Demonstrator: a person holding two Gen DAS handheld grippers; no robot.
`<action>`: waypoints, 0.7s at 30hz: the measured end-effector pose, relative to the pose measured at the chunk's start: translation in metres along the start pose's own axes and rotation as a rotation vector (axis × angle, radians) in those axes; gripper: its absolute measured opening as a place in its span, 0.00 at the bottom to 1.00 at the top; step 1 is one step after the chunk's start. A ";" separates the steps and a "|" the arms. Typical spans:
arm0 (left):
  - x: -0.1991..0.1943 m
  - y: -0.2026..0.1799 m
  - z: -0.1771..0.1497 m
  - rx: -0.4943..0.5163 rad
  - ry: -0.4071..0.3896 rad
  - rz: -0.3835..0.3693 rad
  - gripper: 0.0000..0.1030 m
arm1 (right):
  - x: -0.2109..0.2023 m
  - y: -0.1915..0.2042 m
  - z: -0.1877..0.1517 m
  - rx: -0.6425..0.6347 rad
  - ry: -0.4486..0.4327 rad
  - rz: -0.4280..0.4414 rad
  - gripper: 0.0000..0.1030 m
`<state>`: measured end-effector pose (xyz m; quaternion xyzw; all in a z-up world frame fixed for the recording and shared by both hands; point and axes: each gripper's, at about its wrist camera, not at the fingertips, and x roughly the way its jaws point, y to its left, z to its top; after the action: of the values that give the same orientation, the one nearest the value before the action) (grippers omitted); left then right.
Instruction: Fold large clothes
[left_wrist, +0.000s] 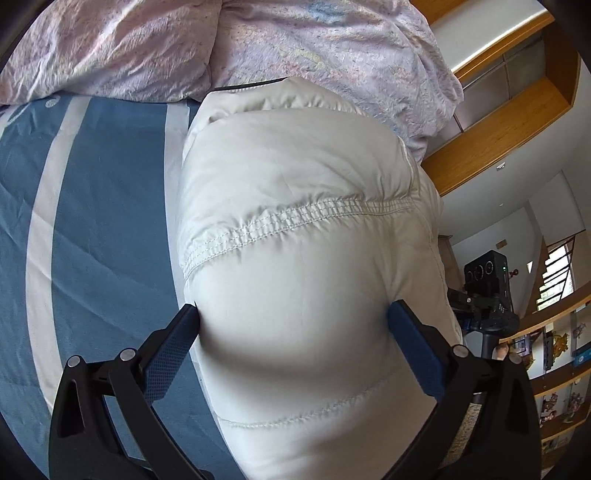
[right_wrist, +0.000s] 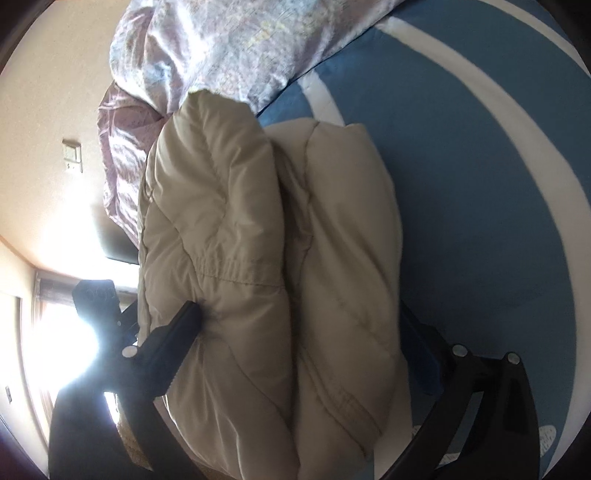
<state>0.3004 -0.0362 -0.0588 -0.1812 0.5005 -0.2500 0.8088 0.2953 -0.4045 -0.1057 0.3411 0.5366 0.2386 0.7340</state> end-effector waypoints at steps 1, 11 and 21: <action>0.000 0.002 -0.001 -0.009 -0.001 -0.009 0.99 | 0.003 0.000 0.001 -0.004 0.011 0.008 0.98; 0.000 0.007 -0.004 -0.037 -0.039 -0.047 0.99 | 0.026 0.019 0.002 -0.080 0.045 0.047 0.98; -0.010 0.001 -0.006 -0.014 -0.109 -0.053 0.81 | 0.034 0.033 0.002 -0.112 0.021 0.103 0.71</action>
<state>0.2913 -0.0300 -0.0546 -0.2135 0.4524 -0.2577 0.8266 0.3083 -0.3591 -0.1016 0.3242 0.5117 0.3091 0.7331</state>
